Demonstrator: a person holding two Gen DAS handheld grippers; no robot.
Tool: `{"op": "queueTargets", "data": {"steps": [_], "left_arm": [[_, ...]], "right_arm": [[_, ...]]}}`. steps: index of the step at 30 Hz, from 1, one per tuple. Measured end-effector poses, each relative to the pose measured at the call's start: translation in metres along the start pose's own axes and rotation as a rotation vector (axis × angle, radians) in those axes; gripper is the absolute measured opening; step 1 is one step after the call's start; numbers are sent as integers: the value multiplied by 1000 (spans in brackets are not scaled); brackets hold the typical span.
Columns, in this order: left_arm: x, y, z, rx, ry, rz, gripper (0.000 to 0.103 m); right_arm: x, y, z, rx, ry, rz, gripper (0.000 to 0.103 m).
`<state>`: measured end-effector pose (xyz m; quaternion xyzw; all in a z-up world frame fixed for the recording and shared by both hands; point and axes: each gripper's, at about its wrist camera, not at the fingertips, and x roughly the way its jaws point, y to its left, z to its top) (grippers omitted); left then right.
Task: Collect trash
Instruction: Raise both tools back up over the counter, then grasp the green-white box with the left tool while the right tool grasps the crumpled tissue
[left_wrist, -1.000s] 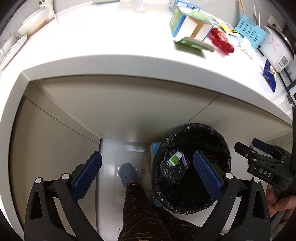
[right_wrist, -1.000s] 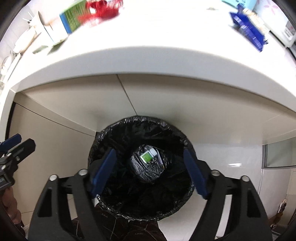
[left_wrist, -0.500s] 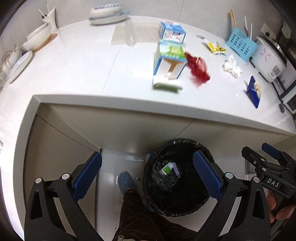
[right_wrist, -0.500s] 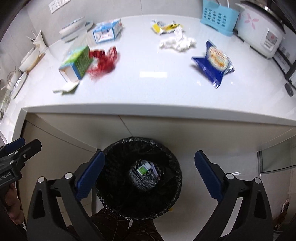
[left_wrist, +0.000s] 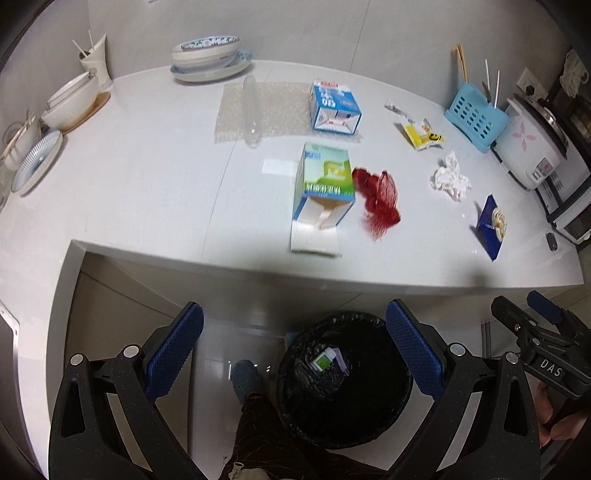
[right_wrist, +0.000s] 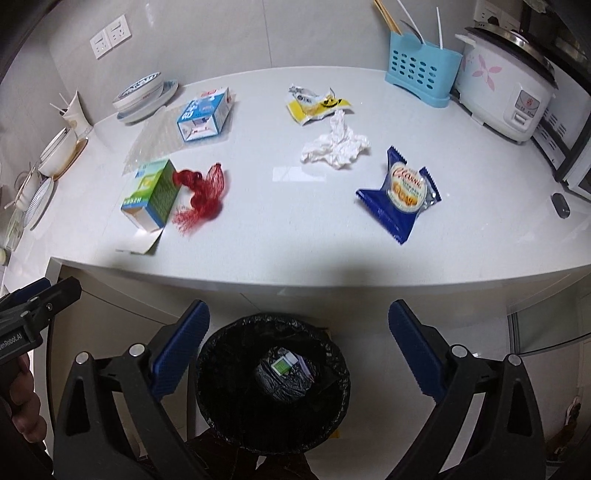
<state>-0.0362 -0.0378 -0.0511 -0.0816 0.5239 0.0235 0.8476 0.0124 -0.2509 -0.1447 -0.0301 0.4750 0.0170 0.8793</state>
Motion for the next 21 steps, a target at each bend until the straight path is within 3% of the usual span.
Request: {"op": "queueTargets", "data": {"steps": [12,21], "left_arm": [[16,-10,54,28,-8,-6,97],[52,-20,85,67,49,-4,97]], "right_arm": [[0,-3,44,10,-42,-17,93],[19,-8,83,8,-26,-32,93]]}}
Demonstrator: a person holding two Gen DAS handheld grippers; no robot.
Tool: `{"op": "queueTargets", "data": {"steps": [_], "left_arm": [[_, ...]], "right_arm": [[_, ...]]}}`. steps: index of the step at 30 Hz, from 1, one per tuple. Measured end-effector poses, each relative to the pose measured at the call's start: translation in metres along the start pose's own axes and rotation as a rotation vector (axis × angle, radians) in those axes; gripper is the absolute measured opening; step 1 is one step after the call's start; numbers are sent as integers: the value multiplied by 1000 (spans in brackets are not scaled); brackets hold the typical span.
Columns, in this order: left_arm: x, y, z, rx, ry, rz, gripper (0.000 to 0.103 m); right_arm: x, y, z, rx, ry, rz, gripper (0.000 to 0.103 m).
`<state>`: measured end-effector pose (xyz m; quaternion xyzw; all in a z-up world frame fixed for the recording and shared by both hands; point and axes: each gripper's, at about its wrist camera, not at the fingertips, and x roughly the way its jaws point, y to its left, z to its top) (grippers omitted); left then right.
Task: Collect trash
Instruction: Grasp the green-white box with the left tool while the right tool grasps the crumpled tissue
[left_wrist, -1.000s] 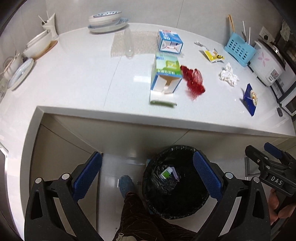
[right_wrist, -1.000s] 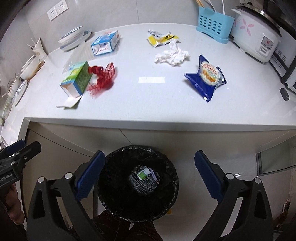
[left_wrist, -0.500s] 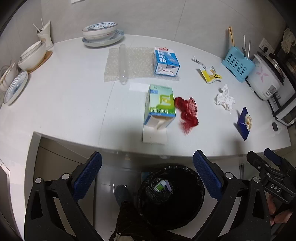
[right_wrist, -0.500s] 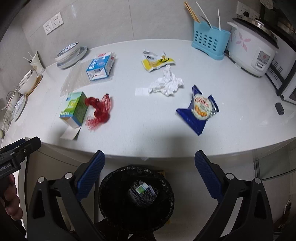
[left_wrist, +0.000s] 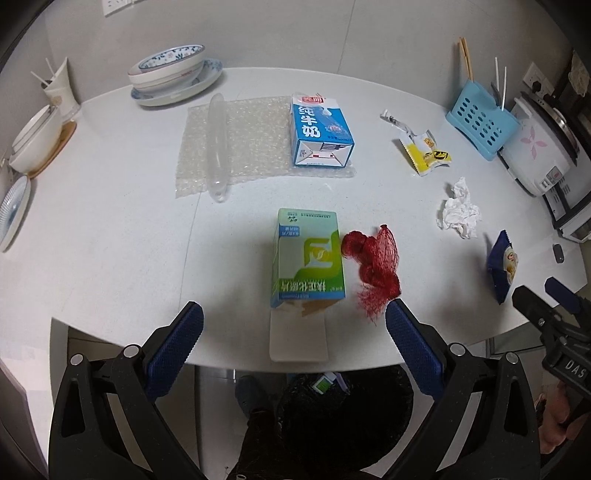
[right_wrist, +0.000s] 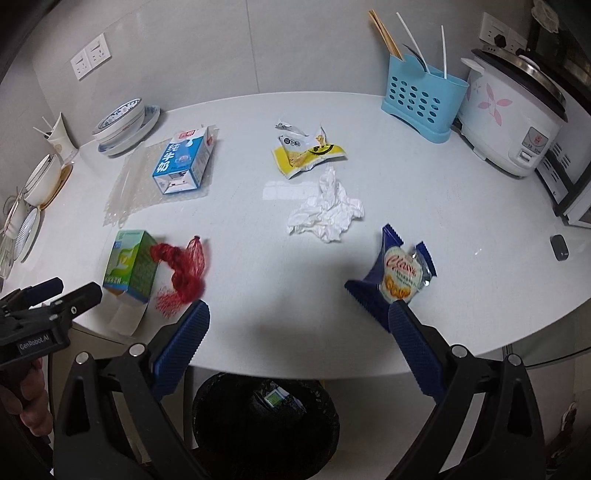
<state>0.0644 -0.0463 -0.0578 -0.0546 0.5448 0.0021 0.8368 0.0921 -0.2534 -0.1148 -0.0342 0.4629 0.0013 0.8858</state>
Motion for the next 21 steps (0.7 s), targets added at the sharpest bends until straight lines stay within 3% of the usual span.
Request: {"op": "queueTargets", "data": {"steps": [15,21], "left_arm": [[58,11,27,21,101,-7,96],[66,14,34,37,113,-3,93]], "right_arm": [[56,-20,69,29,66,-21,91],[90,-32,89,69,139,-2,85]]}}
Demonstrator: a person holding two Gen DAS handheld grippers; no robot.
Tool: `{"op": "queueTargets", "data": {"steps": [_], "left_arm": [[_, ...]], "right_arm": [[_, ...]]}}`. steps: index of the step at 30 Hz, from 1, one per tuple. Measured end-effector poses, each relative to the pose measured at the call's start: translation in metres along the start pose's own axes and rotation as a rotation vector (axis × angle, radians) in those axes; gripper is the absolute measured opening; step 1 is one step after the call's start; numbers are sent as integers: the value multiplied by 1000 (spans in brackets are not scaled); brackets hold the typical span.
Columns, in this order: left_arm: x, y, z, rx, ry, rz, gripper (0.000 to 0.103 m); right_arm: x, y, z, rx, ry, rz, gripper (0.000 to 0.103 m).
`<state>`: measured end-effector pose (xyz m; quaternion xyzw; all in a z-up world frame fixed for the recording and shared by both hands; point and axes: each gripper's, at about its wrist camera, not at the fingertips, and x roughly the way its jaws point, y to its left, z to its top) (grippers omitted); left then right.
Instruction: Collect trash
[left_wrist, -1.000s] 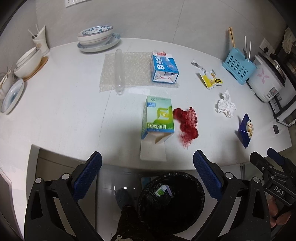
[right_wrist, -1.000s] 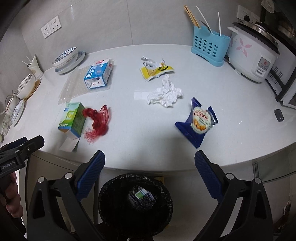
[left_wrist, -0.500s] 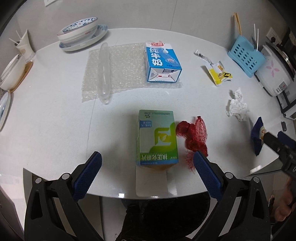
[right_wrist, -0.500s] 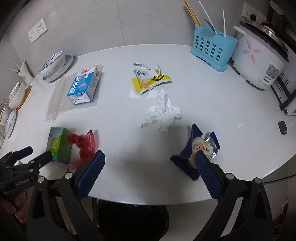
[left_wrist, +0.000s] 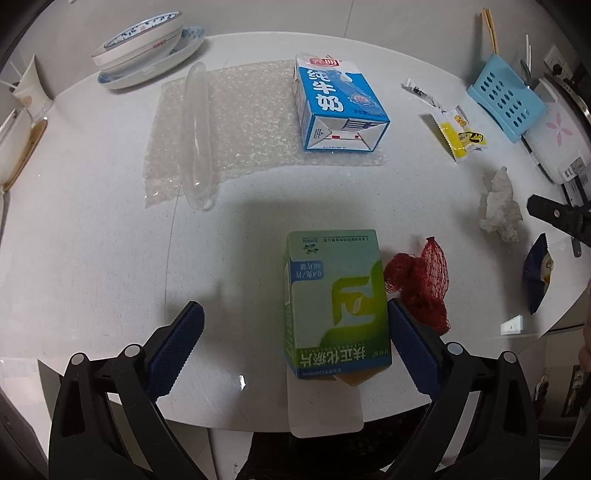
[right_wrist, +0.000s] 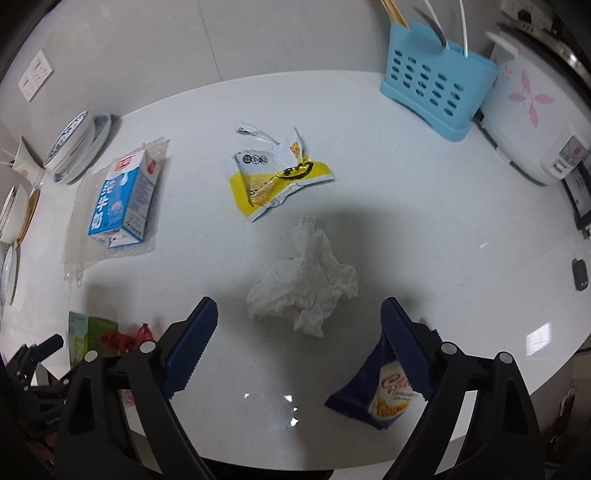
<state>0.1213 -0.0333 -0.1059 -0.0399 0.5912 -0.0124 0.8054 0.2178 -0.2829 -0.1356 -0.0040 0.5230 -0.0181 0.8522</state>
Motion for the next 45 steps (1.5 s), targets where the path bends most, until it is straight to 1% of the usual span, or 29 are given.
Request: {"op": "queueTargets", "data": {"steps": [3,4,6,8,13,14,16,23,24,25,28,31,39,45], "left_arm": [[3,0,4,2,10,-6,88],[3,0,4,3,14,-8,85],[5,1,5,6,26,-10,81],[6,0,7,11,37,-13,74],[7,-2,9,33,50,-27,64],[7,-2,9,36,51,-30,60],[6,-2,10,42,53,-37,53],[3,4,11,49,47,-40,51],[2,4,10,48,48,-41,51],[2,5,10,47,49,-41,51],[0,7,10,47,47,-40,51],[-3,8,11,48,42,-41,50],[-8,9,14,51,30,-44,49],[-15,8,14,59,21,-49,49]], "right_arm": [[14,-5,8,41,45,25,81],[19,-7,10,55,59,29,80],[26,-8,13,76,82,40,75],[31,-9,15,91,97,46,71],[44,-10,18,129,140,47,60],[47,-11,19,138,150,47,59],[53,-12,19,152,170,47,53],[63,-14,17,185,202,52,36],[64,-14,17,189,206,54,32],[65,-14,16,193,209,56,24],[66,-15,15,201,211,63,12],[65,-15,14,202,202,59,9],[53,-10,11,183,161,40,9],[36,3,7,172,122,49,9]]}}
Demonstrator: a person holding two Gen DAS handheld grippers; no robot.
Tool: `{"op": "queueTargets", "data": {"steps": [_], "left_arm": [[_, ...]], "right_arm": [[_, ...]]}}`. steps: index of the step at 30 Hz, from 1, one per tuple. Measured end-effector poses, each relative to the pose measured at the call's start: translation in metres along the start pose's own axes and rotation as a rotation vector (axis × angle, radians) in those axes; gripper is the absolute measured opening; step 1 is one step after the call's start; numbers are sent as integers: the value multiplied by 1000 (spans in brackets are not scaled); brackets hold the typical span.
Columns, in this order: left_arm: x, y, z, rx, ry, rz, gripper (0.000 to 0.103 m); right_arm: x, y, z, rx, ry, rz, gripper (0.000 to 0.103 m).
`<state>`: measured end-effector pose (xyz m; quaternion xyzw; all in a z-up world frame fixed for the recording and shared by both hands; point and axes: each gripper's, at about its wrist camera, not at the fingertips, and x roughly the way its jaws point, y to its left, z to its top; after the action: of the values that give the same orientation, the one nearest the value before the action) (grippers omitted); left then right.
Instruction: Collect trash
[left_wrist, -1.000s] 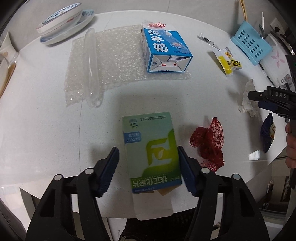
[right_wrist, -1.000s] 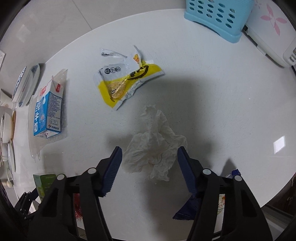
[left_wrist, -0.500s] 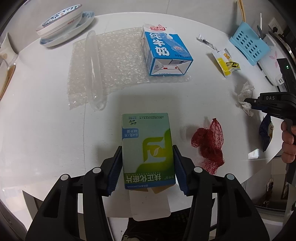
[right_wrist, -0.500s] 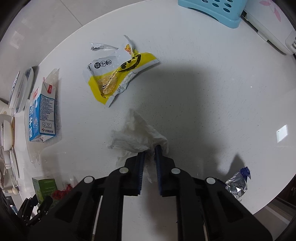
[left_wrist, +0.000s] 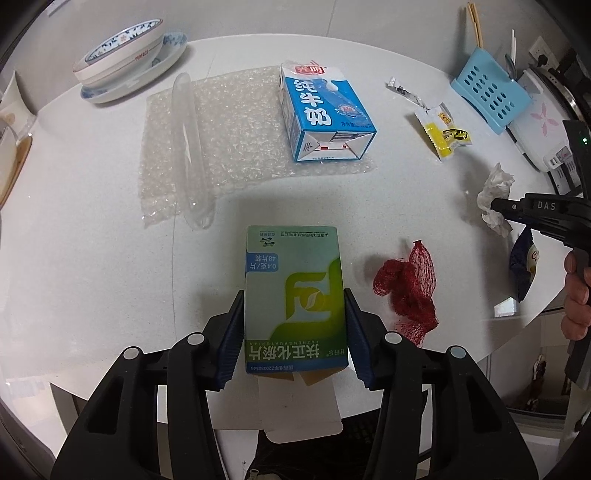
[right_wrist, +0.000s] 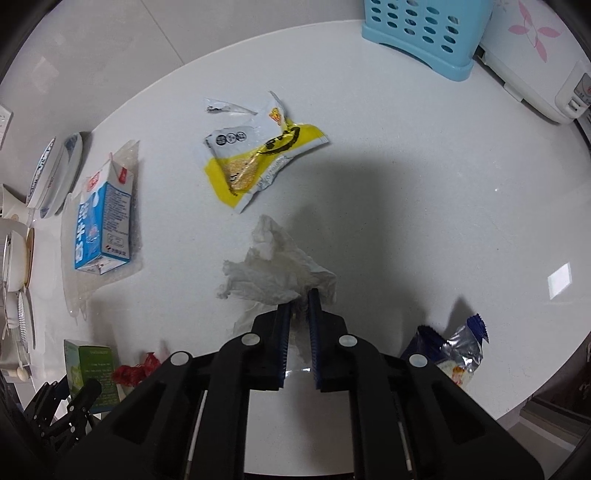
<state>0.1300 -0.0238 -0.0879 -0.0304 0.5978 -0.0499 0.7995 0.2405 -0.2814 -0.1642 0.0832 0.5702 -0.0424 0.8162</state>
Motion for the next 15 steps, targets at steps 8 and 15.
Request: {"op": "queueTargets", "data": {"steps": [8,15], "left_arm": [[-18,-1,2,12,-30,3,48],[-39,0,0,1,-60,-5,48]], "right_arm": [[-34,13,-21,-39,-50,21,9],[-60,14,-42,-83,-74,18,9]]}}
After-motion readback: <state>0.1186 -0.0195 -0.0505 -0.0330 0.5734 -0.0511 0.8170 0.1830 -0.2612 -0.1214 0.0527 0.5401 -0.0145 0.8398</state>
